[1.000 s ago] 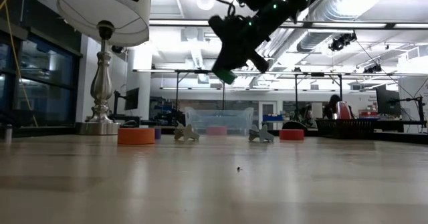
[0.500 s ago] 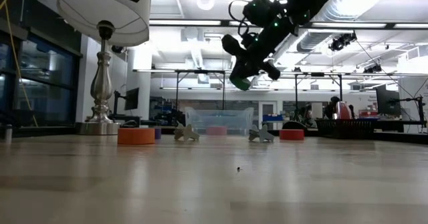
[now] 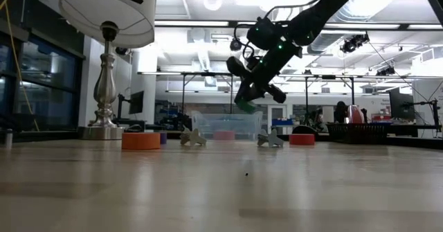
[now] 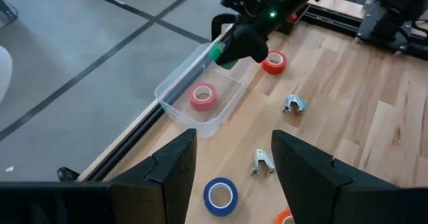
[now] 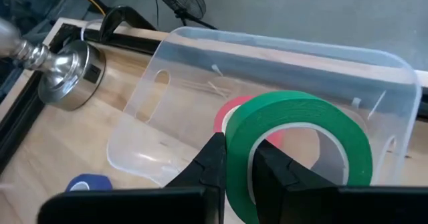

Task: Pick and place Stapler, Stapler remover, tape
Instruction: Put the green tape into the transparent bin

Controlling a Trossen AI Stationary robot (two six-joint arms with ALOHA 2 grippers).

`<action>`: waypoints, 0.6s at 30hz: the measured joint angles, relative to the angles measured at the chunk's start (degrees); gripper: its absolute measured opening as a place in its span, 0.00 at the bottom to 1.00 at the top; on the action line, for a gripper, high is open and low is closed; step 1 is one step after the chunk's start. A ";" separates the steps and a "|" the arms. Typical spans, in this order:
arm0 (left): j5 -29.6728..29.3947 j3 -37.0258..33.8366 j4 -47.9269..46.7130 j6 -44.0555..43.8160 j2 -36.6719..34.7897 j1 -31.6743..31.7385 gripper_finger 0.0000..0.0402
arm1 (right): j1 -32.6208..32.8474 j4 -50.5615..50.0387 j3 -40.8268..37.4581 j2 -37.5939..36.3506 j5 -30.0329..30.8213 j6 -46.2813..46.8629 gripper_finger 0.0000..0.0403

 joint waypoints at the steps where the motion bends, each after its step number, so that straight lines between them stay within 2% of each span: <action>1: 0.00 -0.01 0.03 -0.37 0.00 0.00 0.47 | -0.26 0.08 0.00 0.00 -0.12 0.00 0.10; 7: -0.02 0.00 0.04 -0.83 0.00 0.00 0.47 | -1.01 -0.25 0.00 0.00 -3.64 -0.65 0.20; 18: -0.02 -0.02 0.02 -0.85 0.00 0.00 0.47 | -0.96 -0.33 0.00 0.00 -6.08 -2.06 0.25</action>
